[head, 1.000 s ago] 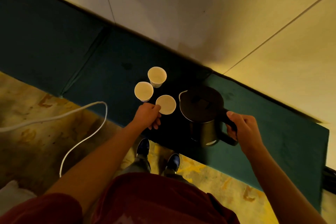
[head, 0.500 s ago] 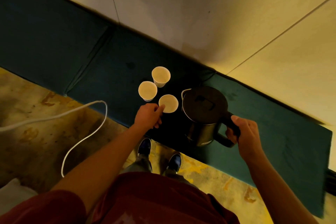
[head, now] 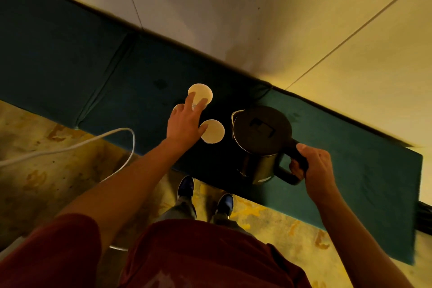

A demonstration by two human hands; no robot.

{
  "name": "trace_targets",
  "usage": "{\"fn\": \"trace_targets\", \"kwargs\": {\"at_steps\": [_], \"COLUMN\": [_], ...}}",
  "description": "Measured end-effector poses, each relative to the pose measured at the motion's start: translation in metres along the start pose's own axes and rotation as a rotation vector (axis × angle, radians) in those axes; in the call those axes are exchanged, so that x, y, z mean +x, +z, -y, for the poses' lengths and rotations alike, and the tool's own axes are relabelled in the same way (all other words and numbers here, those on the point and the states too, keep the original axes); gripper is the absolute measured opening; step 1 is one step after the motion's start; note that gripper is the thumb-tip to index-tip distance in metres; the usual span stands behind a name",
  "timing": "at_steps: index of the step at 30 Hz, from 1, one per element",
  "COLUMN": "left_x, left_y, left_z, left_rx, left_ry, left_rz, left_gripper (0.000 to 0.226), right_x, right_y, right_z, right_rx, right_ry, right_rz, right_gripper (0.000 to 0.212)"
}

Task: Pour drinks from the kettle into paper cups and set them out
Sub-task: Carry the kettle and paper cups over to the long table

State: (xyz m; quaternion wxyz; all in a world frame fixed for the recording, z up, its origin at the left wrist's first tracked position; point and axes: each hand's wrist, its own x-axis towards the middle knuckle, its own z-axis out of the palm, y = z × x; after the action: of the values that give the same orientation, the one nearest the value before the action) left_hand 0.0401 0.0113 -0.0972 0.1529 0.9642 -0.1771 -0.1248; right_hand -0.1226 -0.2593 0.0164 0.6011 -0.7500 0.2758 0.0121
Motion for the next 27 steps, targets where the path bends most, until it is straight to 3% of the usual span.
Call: {"fn": "trace_targets", "kwargs": {"at_steps": [8, 13, 16, 27], "left_x": [0.03, 0.031, 0.033, 0.0], "left_y": [0.003, 0.004, -0.002, -0.021], "left_z": [0.0, 0.004, 0.003, 0.014], "left_rx": [0.005, 0.161, 0.057, -0.029], "left_ry": [0.078, 0.142, 0.042, -0.03], "left_rz": [0.107, 0.19, 0.181, 0.134], "left_gripper": [0.061, 0.046, 0.039, 0.027], "right_x": [-0.002, -0.005, -0.007, -0.022], "right_y": [-0.002, -0.002, -0.001, 0.012], "right_z": [0.001, 0.002, 0.003, 0.008], "right_rx": [-0.014, -0.016, -0.005, 0.068], "right_ry": [0.02, 0.037, 0.03, -0.037], "right_rz": [-0.028, -0.037, -0.058, -0.044], "right_gripper": [0.052, 0.048, 0.046, 0.045]}}
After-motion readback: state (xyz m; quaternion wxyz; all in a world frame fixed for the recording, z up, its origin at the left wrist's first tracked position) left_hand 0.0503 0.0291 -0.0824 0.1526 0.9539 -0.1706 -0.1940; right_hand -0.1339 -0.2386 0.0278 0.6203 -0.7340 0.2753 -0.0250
